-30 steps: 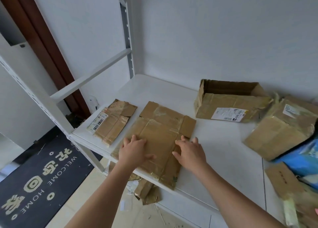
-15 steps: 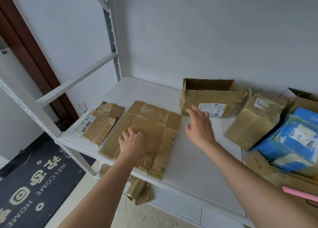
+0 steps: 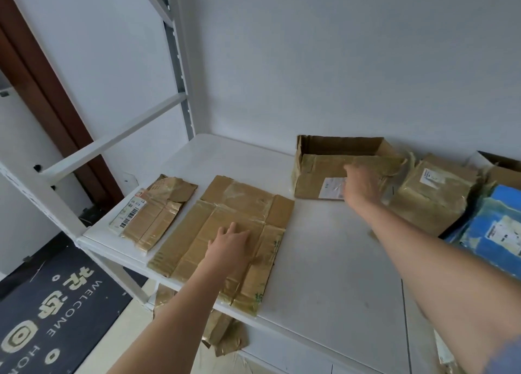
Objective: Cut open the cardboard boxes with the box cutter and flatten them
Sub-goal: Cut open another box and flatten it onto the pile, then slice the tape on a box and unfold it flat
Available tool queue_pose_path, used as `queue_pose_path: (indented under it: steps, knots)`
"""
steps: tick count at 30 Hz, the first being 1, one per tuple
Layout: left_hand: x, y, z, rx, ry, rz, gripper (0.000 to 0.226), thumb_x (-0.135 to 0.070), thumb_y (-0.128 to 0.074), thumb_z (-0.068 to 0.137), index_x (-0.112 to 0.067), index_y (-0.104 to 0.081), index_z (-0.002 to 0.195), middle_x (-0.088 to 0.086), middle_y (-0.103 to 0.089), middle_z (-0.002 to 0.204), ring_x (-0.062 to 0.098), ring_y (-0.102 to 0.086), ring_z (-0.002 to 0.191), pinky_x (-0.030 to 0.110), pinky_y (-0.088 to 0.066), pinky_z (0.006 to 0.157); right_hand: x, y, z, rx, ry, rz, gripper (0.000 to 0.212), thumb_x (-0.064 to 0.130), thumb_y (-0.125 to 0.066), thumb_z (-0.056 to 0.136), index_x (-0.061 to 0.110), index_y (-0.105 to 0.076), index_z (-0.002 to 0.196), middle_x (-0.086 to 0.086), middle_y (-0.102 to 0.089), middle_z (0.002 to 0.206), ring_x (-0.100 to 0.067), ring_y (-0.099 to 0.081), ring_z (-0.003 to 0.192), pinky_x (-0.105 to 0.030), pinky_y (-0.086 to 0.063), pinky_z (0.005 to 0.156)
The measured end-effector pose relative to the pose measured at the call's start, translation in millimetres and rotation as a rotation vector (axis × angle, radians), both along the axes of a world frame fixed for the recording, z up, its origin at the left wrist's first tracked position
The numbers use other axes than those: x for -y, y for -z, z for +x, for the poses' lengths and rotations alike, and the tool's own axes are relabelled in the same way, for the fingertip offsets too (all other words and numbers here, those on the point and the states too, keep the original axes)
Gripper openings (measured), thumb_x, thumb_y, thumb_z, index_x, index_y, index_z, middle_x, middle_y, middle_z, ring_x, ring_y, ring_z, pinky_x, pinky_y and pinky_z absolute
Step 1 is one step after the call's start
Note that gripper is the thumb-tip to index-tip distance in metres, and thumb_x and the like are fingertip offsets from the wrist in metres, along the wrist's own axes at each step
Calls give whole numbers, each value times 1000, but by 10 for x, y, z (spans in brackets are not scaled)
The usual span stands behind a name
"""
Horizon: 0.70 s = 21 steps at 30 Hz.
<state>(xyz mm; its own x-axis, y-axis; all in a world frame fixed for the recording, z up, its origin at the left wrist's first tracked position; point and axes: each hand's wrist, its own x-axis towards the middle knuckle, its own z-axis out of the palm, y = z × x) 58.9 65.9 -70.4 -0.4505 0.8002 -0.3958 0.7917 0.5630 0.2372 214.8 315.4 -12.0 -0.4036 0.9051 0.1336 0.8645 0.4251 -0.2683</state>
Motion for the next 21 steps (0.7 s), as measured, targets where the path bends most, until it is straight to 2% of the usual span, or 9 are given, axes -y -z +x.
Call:
queue_pose_path:
  steps: [2, 7, 9, 11, 13, 15, 17, 19, 21]
  knots:
    - [4, 30, 13, 5, -8, -13, 72, -29, -58, 95, -26, -19, 156, 9, -5, 164, 36, -8, 149, 56, -24, 117, 7, 52, 27, -80, 44, 36, 34, 3, -50, 99, 6, -54, 132, -15, -49, 137, -31, -52, 121, -37, -46, 91]
    - [-4, 46, 6, 28, -21, -50, 78, -24, -59, 94, -28, -13, 157, 7, 3, 165, 37, 0, 150, 59, -20, 118, -9, -112, 22, 19, -70, 202, 83, -9, -61, 86, 22, -24, 154, -10, -22, 159, -33, -43, 129, -37, -54, 76]
    - [-24, 59, -37, 32, -34, -33, 79, -23, -60, 93, -29, -14, 157, 7, 3, 165, 37, 0, 150, 59, -20, 118, -67, -126, -5, 75, -85, 182, 65, -5, -57, 91, 15, -36, 149, -14, -36, 150, -32, -50, 123, -39, -55, 81]
    - [-23, 96, -41, 31, -51, -2, 78, -20, -60, 92, -29, -16, 156, 6, 2, 165, 36, 1, 150, 60, -19, 118, -47, -143, -20, 56, -53, 199, 22, 3, -49, 97, 4, -56, 118, -17, -54, 122, -33, -57, 103, -46, -55, 81]
    - [-2, 161, -23, 41, -85, 51, 77, -18, -60, 92, -30, -20, 156, 5, 1, 165, 34, 3, 151, 61, -15, 118, 34, -178, -19, 15, -73, 208, 15, 9, -42, 98, 3, -56, 101, -18, -56, 109, -36, -57, 95, -50, -51, 79]
    - [16, 192, -23, 88, -130, 111, 75, -18, -63, 90, -30, -27, 154, 3, -3, 165, 32, 2, 151, 62, -9, 118, 165, -280, -39, 6, -149, 284, 13, 5, -47, 97, 1, -58, 102, -20, -55, 111, -38, -55, 97, -46, -47, 77]
    - [37, 181, -70, 182, -160, 164, 71, -17, -69, 86, -27, -39, 150, 4, -14, 163, 33, -11, 150, 60, -13, 119, 337, -446, -44, -111, -178, 361, 11, 2, -52, 97, 2, -62, 101, -16, -59, 107, -31, -56, 93, -34, -40, 68]
    - [64, 127, -132, 334, -208, 275, 63, -14, -73, 84, -18, -50, 143, 9, -37, 154, 30, -40, 138, 47, -34, 114, 563, -609, -4, -254, -211, 362, 8, 4, -55, 98, 4, -63, 98, -11, -64, 99, -23, -61, 89, -27, -39, 64]
    - [106, -29, -163, 476, -316, 416, 51, -18, -71, 89, -15, -55, 138, 8, -59, 136, 20, -61, 113, 24, -50, 89, 768, -727, 88, -436, -254, 214, 8, 9, -58, 98, 8, -59, 90, -3, -63, 86, -14, -61, 78, -19, -41, 61]
